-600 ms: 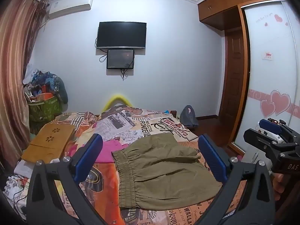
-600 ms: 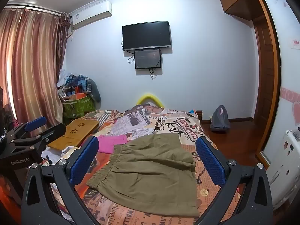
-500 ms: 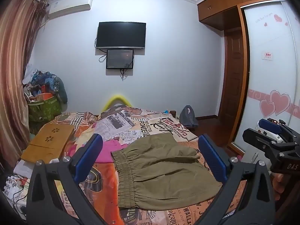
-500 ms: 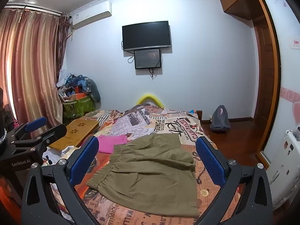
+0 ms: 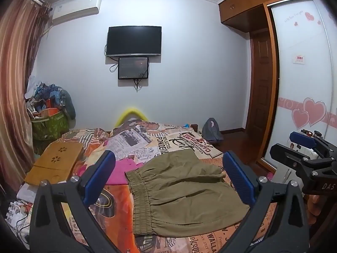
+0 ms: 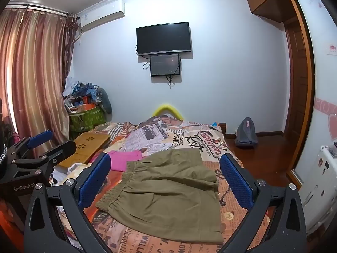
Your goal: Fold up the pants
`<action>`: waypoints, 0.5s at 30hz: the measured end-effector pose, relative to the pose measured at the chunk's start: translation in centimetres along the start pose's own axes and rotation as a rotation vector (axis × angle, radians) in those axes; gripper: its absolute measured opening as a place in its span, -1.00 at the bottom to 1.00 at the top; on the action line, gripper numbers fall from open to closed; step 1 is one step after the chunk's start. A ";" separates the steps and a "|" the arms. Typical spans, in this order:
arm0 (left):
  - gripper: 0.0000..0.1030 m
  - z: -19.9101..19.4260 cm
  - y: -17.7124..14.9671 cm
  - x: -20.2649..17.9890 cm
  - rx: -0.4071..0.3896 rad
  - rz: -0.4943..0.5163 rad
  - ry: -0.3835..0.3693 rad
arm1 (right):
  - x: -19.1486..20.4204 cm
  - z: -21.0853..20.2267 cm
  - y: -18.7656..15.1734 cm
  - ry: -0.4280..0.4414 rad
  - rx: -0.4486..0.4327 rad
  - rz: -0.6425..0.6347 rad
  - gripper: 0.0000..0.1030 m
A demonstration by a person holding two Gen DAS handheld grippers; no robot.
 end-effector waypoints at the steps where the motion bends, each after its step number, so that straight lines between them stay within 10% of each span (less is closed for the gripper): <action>1: 1.00 0.0 0.0 0.0 -0.002 0.002 0.000 | 0.0 0.0 0.0 0.000 0.000 0.000 1.00; 15: 1.00 0.1 0.0 0.1 -0.003 0.001 -0.001 | 0.1 0.1 -0.3 0.008 0.001 0.005 1.00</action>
Point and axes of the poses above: each gripper's, at about its wrist camera, not at the fingertips, and z roughly the way its jaws point, x to its left, y to its top, the point moved 4 cm from there along z, roughly the way its jaws point, and after that the axes turned 12 degrees about -y, right-handed, at the moved point
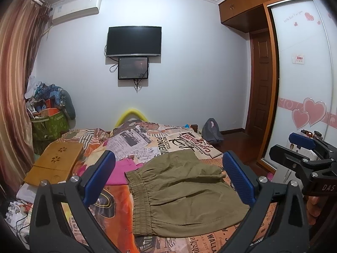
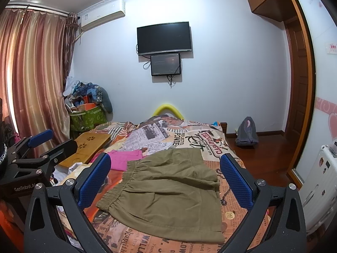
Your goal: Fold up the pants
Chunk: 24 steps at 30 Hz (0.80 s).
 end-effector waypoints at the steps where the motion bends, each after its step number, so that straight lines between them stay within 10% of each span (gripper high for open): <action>1: 1.00 0.0 0.0 0.0 0.000 0.001 0.000 | 0.0 0.0 -0.1 0.000 0.001 0.000 1.00; 24: 1.00 -0.1 -0.2 -0.3 -0.011 0.014 0.006 | 0.7 0.1 -0.3 0.010 0.002 -0.004 1.00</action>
Point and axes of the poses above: each gripper's, at about its wrist camera, not at the fingertips, and z roughly the way its jaws point, x to its left, y to its top, the point moved 4 cm from there along z, roughly the way its jaws point, and after that the axes turned 12 degrees about -y, right-handed, at the moved point
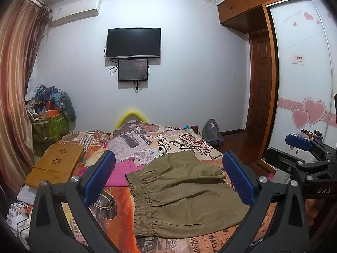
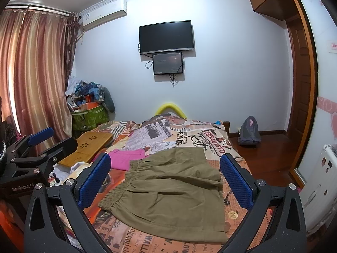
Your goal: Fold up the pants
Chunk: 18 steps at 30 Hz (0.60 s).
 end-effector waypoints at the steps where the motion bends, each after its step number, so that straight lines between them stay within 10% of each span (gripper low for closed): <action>1: 1.00 0.0 0.0 0.0 0.000 0.000 0.000 | 0.0 0.0 0.0 0.001 0.000 0.000 1.00; 18: 1.00 -0.2 -0.3 0.0 -0.009 0.005 0.002 | 0.0 0.1 0.0 0.002 0.002 0.000 1.00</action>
Point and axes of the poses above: each gripper's, at about its wrist camera, not at the fingertips, and z roughly the way its jaws point, x to its left, y to its top, the point moved 4 cm from there along z, roughly the way its jaws point, and after that the axes turned 12 degrees about -y, right-handed, at the moved point
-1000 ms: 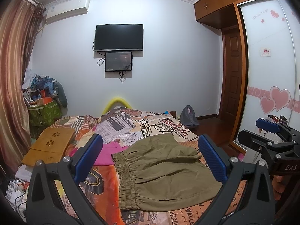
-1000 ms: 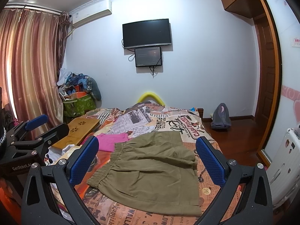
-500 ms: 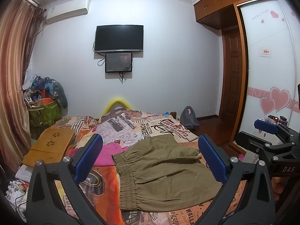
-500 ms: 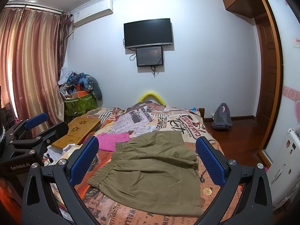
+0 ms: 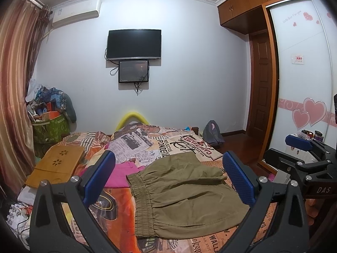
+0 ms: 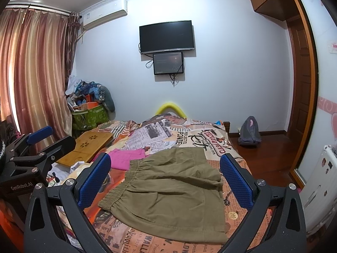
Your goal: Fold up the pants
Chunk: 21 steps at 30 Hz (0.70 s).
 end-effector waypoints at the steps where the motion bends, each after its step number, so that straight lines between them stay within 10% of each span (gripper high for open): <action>1: 1.00 0.0 0.0 0.0 0.000 0.000 0.001 | 0.0 0.0 0.0 0.000 0.000 -0.001 1.00; 21: 1.00 4.1 -0.7 1.8 0.094 -0.025 0.003 | -2.1 2.9 -1.6 -0.052 0.038 -0.010 1.00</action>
Point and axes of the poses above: each gripper's, at about its wrist camera, not at the fingertips, and z roughly the way its jaws point, x to its left, y to its top, the point moved 4 cm from there along z, roughly the way its jaws point, and after that the axes turned 12 degrees about -y, right-handed, at the moved point
